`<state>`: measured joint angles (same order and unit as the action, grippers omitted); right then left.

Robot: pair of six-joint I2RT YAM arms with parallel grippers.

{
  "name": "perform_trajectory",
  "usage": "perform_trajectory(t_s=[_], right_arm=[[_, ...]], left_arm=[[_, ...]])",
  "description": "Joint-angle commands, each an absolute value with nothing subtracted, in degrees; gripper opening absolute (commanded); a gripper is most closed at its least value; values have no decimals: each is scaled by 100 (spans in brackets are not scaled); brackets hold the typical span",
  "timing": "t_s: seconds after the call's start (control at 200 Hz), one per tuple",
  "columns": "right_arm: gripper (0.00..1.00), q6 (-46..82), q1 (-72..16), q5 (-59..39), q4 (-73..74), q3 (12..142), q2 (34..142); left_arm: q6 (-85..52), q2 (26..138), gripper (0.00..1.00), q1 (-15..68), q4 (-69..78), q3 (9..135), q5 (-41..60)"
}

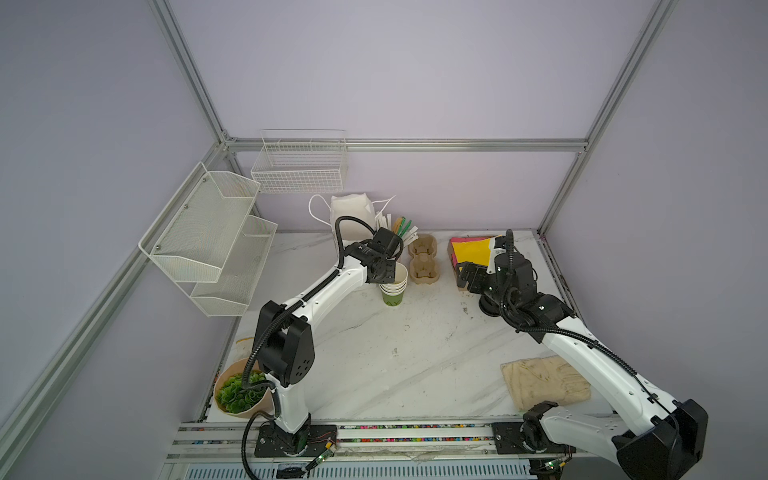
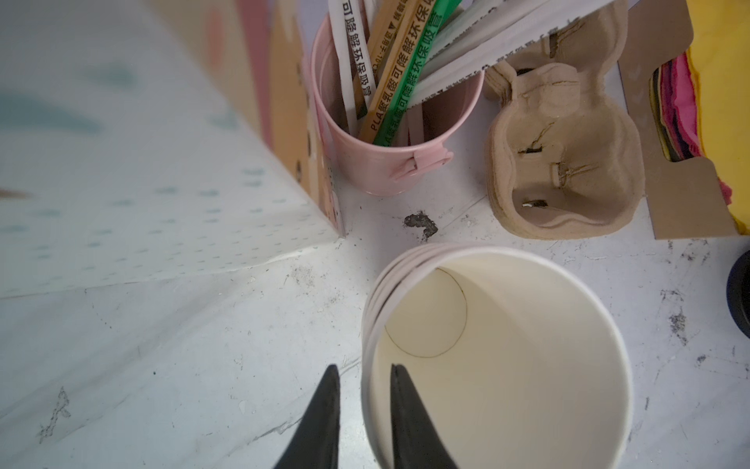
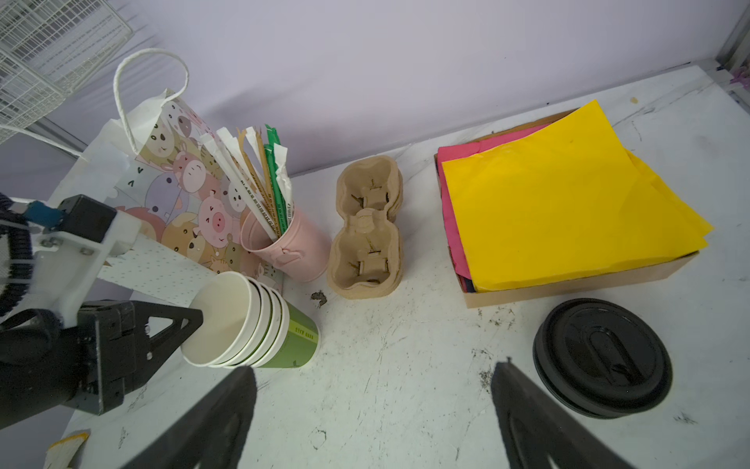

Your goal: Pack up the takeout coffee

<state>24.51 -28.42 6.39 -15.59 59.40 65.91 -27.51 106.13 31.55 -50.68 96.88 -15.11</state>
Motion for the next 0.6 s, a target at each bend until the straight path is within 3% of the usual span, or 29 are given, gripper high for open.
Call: perform_trajectory(t_s=[0.0,0.34,0.59], right_arm=[[94,2603,-2895,369,-1331,5799,6588],[94,3024,-2940,-470,-633,5463,6852],[94,3665,-2975,-1238,371,5112,7315]], left_arm=[[-2820,10616,20,3173,-5046,10290,-1442],[-2818,10638,0,3173,-5060,10371,-1423],[-2932,10613,0,3173,-5108,10564,-1293]])
